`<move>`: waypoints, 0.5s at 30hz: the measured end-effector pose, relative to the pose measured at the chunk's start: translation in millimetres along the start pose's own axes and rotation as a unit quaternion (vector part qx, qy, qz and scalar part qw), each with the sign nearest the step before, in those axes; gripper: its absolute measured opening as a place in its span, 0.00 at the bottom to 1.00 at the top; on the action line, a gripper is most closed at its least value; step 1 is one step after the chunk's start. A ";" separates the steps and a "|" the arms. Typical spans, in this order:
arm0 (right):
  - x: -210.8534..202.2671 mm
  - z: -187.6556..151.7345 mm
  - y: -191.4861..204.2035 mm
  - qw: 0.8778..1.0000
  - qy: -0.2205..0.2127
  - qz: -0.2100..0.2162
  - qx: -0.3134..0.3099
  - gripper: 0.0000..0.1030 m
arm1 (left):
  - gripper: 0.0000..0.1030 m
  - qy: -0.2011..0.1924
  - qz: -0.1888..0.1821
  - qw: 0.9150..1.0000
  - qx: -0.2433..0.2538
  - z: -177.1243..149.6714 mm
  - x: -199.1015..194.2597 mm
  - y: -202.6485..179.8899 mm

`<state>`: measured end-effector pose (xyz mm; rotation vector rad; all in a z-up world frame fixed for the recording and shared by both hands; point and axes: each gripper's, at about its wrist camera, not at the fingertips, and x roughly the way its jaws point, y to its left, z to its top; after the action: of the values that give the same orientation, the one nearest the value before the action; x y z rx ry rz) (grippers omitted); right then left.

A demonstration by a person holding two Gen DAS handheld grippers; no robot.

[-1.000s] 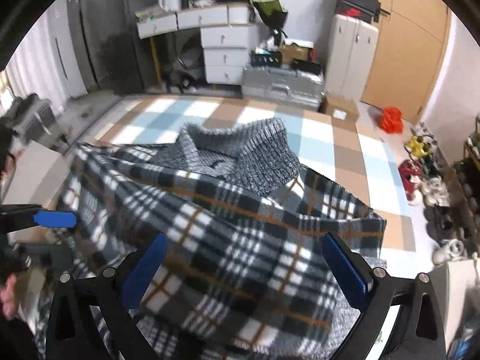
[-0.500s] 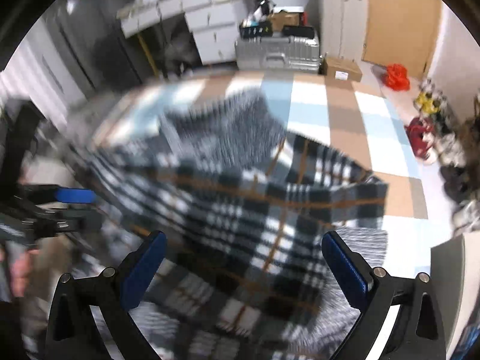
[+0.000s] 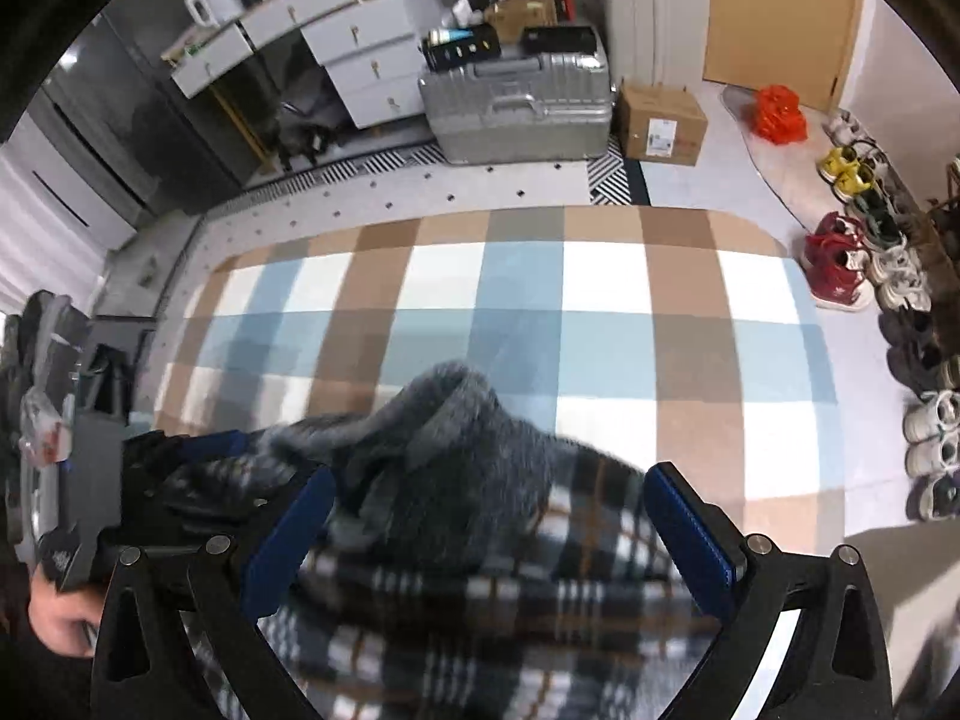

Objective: Fold large clothes
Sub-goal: 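Lift the hem with the right gripper and fold it toward the collar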

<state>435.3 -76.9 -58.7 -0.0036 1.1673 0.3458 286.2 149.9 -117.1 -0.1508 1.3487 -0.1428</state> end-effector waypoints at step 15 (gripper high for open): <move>85.2 3.6 23.2 0.988 0.111 -0.087 -0.058 0.45 | 0.08 -0.004 -0.076 0.996 -0.045 17.5 16.6 39.1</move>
<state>461.8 -31.7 -129.9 -0.2502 1.3551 0.2637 307.4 185.6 -136.7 -0.3301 1.3369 -0.2099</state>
